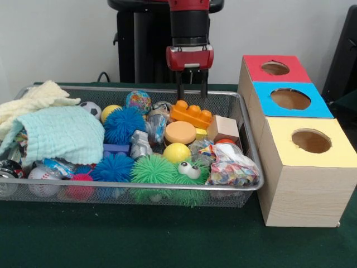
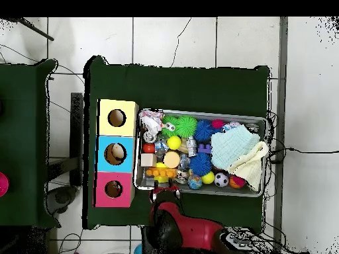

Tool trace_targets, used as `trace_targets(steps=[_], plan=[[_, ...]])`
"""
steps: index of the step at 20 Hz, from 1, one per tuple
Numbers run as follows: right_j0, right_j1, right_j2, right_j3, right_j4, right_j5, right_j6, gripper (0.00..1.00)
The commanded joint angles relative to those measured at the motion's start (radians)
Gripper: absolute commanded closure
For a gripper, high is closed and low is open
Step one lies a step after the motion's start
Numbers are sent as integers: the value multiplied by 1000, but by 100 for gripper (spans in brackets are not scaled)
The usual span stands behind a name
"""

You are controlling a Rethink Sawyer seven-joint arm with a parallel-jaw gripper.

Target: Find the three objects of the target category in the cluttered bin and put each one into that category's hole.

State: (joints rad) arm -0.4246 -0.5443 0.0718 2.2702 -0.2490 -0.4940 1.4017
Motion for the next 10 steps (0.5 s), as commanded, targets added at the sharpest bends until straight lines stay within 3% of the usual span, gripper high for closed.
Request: trace_targets(steps=[1,10], plan=[[10,112,21,-215,45,-113,223,0],[13,170,15,-256,51,-140,217,0]])
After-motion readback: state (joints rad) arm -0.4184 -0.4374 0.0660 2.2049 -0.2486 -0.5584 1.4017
